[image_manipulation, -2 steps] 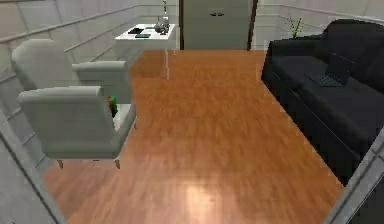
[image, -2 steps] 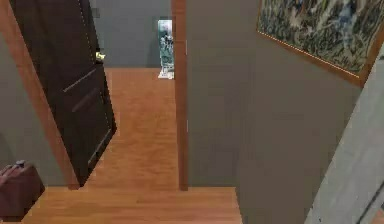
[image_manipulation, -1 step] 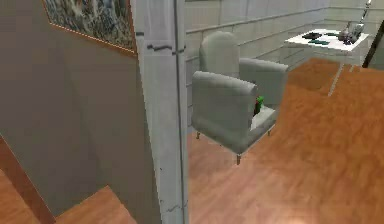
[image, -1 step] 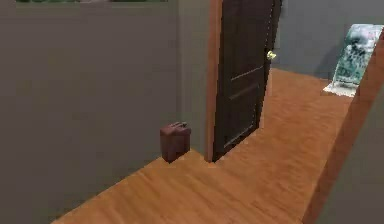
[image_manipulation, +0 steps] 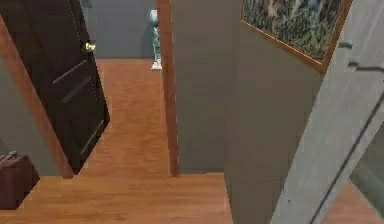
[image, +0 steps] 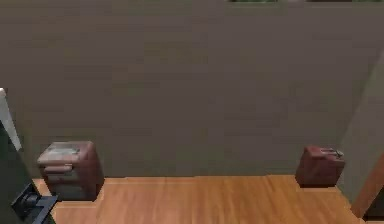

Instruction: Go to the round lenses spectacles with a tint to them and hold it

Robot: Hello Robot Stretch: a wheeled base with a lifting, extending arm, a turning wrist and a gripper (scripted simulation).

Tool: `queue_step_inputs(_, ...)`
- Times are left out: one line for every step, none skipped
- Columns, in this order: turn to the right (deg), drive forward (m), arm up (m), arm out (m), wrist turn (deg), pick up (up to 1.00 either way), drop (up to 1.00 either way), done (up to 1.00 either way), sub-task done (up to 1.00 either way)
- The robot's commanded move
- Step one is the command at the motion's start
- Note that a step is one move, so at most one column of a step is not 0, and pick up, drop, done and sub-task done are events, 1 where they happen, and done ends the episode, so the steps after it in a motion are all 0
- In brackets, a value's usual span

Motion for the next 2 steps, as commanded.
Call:
queue_step_inputs(0.0, 0.75, 0.0, 0.0, 0.0, 0.0, 0.0, 0.0, 0.0)
queue_step_inputs(-45.0, 0.0, 0.0, 0.0, 0.0, 0.0, 0.0, 0.0, 0.0)
